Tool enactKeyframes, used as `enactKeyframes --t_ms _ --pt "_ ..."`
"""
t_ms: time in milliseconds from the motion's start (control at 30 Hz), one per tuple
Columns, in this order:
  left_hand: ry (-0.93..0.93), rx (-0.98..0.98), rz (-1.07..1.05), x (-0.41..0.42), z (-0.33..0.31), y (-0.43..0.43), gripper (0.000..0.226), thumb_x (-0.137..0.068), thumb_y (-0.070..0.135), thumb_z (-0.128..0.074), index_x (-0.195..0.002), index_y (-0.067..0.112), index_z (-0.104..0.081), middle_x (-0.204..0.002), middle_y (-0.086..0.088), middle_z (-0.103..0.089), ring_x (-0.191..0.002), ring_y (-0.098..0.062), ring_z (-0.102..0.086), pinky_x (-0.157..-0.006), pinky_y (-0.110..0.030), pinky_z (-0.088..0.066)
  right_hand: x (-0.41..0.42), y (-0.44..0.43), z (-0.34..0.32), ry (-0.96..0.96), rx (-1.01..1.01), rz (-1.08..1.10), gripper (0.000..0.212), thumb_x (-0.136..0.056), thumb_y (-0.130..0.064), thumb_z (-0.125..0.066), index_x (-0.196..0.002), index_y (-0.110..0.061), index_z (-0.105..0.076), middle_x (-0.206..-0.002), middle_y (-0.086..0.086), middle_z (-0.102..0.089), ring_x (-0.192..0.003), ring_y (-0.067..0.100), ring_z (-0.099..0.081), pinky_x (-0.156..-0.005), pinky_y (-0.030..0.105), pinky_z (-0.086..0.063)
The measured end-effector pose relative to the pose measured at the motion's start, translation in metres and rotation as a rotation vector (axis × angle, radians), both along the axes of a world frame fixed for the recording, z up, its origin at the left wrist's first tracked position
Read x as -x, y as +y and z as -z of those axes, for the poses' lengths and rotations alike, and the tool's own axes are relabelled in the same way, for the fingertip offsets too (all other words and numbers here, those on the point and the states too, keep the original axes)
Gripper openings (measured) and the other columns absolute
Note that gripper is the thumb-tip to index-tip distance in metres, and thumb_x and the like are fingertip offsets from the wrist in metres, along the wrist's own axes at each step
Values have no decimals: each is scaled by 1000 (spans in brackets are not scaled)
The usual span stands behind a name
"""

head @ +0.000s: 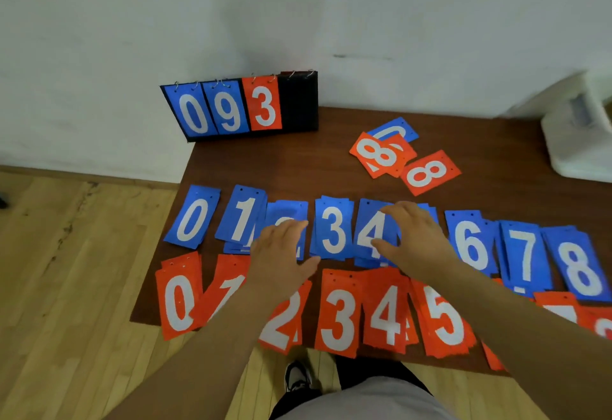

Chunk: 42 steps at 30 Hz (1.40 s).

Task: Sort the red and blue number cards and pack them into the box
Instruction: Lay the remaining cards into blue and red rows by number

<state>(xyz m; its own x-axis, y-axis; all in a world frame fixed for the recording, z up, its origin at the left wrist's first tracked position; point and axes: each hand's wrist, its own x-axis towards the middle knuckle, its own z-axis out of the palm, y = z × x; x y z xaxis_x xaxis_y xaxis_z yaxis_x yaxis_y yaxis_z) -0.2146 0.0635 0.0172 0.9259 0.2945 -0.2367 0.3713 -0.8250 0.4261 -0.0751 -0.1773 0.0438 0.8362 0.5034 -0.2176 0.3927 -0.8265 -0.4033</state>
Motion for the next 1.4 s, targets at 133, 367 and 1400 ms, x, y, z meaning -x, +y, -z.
enactKeyframes --t_ms 133,367,1400 --pt "-31 -49 8 -61 -2 -9 72 -90 60 -62 -152 32 -36 -154 7 -41 -141 -22 -35 -113 -45 -35 -50 -26 -5 -18 1 65 65 -85 -53 -72 -140 -24 -52 -141 1 -49 -127 27 -47 -103 46 -47" --pt "4 -76 24 -178 3 -26 72 -91 59 -64 -152 31 -37 -152 2 -39 -138 -24 -37 -110 -45 -37 -144 -53 2 49 -6 200 51 -86 -46 -71 -130 -23 -60 -139 1 -51 -128 28 -46 -102 45 -47" --pt "-29 173 -230 -313 38 -44 63 -101 25 -61 -153 42 -30 -142 -1 -42 -123 -21 -56 -73 -26 -58 -229 -68 64 297 42 537 37 -93 -16 -64 -126 -27 -51 -124 5 -63 -99 21 -64 -67 28 -56"
